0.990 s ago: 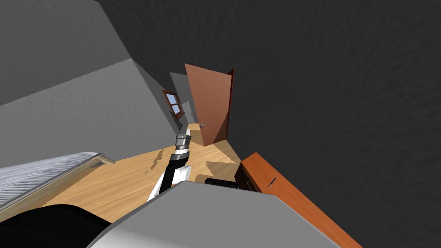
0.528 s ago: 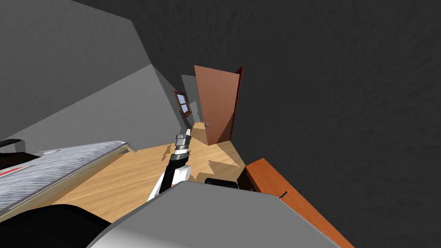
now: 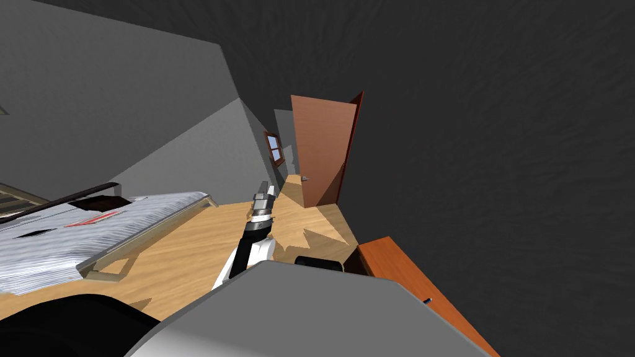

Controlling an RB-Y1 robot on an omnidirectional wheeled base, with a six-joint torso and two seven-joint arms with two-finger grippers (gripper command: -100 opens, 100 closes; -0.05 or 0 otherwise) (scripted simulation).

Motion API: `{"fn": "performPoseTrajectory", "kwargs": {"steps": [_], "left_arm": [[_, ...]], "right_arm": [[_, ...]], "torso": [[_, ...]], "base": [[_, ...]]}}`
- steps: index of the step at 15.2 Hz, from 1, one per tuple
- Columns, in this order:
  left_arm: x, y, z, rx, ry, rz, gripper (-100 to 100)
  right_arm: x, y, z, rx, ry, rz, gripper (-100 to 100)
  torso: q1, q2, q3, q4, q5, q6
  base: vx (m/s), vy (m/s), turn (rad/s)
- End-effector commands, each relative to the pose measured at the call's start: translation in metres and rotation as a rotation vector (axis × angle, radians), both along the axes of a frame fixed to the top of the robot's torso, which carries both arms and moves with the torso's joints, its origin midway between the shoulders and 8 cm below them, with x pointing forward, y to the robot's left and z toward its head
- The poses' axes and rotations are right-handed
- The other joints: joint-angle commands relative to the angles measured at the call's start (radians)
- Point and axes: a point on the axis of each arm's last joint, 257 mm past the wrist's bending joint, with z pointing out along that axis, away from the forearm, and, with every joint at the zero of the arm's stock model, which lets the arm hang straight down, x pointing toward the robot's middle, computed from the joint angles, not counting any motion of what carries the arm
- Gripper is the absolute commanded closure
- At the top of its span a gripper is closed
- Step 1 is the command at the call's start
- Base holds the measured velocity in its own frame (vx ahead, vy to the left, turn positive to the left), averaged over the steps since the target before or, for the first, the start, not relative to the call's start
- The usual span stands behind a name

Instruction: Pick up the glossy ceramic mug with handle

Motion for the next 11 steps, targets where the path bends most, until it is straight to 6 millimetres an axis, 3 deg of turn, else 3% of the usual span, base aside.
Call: {"fn": "performPoseTrajectory", "kwargs": {"steps": [1,5,7,11], "left_arm": [[0.000,0.000,0.000,0.000,0.000,0.000,0],[0.000,0.000,0.000,0.000,0.000,0.000,0],[0.000,0.000,0.000,0.000,0.000,0.000,0],[0.000,0.000,0.000,0.000,0.000,0.000,0]], "right_arm": [[-0.002,0.009,-0.007,0.015,0.003,-0.017,-100],[0.001,0.030,-0.023,0.058,-0.007,-0.030,-100],[-0.005,0.024,-0.018,0.042,0.005,-0.036,-100],[-0.007,0.034,-0.029,0.044,0.004,-0.036,-100]], "torso": [[0.000,0.000,0.000,0.000,0.000,0.000],[0.000,0.002,0.001,0.000,0.000,0.001],[0.001,0.002,0.001,0.000,0.000,0.001],[0.000,-0.001,0.000,0.000,0.000,0.001]], "base": [[-0.021,-0.067,0.137],[-0.025,-0.046,0.065],[-0.015,-0.015,0.002],[0.012,-0.043,0.000]]}}
